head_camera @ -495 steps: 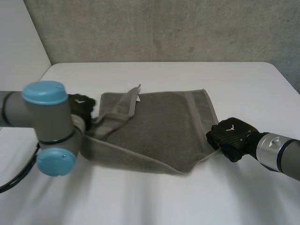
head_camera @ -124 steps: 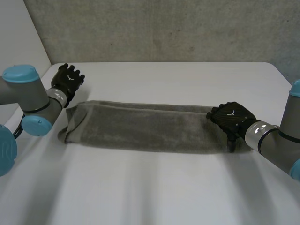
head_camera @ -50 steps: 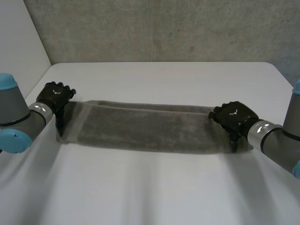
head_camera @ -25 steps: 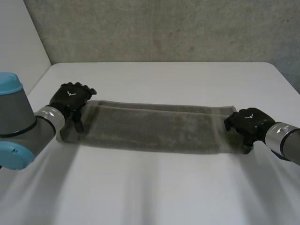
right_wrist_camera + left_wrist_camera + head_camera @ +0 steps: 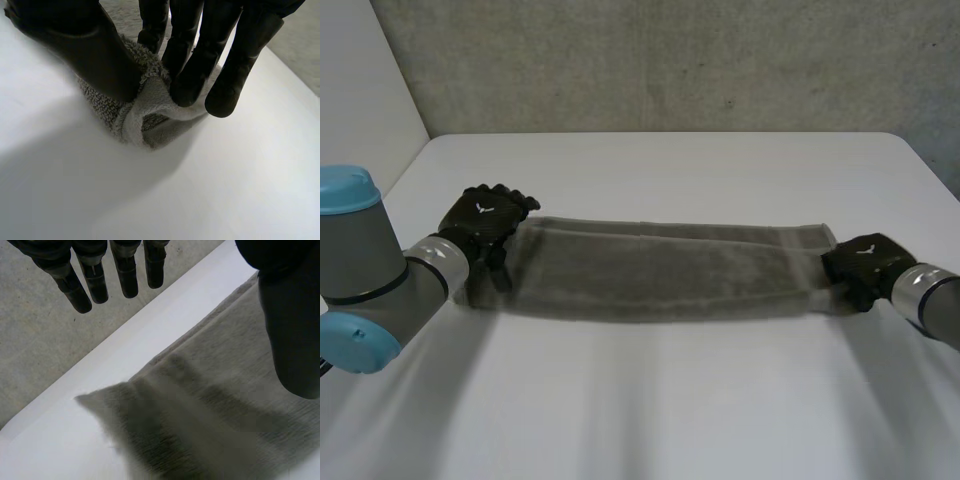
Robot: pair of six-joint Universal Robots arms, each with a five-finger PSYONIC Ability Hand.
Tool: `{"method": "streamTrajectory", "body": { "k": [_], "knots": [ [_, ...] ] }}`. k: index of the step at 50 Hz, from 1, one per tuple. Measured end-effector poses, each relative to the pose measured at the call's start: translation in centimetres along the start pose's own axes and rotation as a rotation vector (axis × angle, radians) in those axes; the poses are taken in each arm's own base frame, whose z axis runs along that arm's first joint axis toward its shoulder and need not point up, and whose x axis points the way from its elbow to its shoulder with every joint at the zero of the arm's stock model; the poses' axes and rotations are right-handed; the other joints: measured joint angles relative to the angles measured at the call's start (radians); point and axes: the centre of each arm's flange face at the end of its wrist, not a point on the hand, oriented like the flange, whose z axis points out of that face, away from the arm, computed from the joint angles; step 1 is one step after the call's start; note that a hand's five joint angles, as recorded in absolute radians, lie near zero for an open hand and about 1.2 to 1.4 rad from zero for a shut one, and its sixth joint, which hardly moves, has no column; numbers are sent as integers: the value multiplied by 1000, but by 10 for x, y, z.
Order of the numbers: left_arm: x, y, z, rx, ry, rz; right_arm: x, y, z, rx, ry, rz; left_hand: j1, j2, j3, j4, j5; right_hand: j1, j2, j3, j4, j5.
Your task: Fold the towel.
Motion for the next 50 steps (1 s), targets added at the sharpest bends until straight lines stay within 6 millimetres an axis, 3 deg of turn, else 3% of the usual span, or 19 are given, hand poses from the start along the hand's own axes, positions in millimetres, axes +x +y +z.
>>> {"method": "streamTrajectory", "body": {
  "k": [4,12,16,19,22,25,29,30,32,35,36,39,42,43,48,50],
  "knots": [
    [0,0,0,1,-1,0,20,1,-4,-9,61,-2,0,0,0,0,0,0,0,4,0,0],
    [-7,-9,-4,21,-21,1,95,11,-23,-54,264,-84,0,0,0,0,0,3,0,13,0,0],
    [-10,-15,-6,37,-32,3,121,10,-30,-72,326,-126,0,0,0,0,0,5,0,13,0,0],
    [-13,-20,-8,52,-41,1,129,-4,-32,-58,338,-151,0,0,0,0,0,6,0,15,0,0],
    [-15,-27,-11,70,-48,-8,122,-33,-32,-5,317,-170,0,0,0,0,0,6,0,18,0,0],
    [-16,-33,-13,89,-53,-20,103,-70,-32,83,280,-183,0,0,0,0,0,6,0,23,0,0],
    [-16,-42,-17,113,-55,-29,54,-127,-35,240,194,-213,0,0,0,0,0,6,0,26,0,0],
    [-16,-43,-17,116,-55,-29,46,-133,-36,258,181,-219,0,0,0,0,0,6,0,27,0,0],
    [-14,-45,-18,122,-54,-29,16,-154,-37,319,129,-245,0,0,0,0,0,6,0,27,0,0],
    [-10,-49,-20,132,-47,-25,-46,-181,-42,411,24,-302,0,0,0,0,0,6,0,28,0,0],
    [-9,-50,-20,133,-46,-25,-55,-183,-42,421,9,-310,0,0,0,0,0,7,0,28,0,0],
    [-3,-53,-22,141,-33,-20,-115,-192,-46,479,-101,-373,0,0,0,0,0,7,0,28,0,0],
    [2,-55,-23,146,-20,-17,-159,-190,-48,508,-183,-427,0,0,0,0,0,7,0,28,0,0],
    [4,-55,-24,147,-15,-15,-181,-185,-48,517,-225,-458,0,0,0,0,-1,7,0,28,0,0],
    [12,-57,-25,152,2,-13,-240,-164,-49,522,-345,-542,0,0,0,0,0,7,0,28,0,0],
    [14,-57,-26,153,8,-14,-252,-157,-50,520,-379,-558,0,0,0,0,0,7,0,28,0,0]
  ]
}}
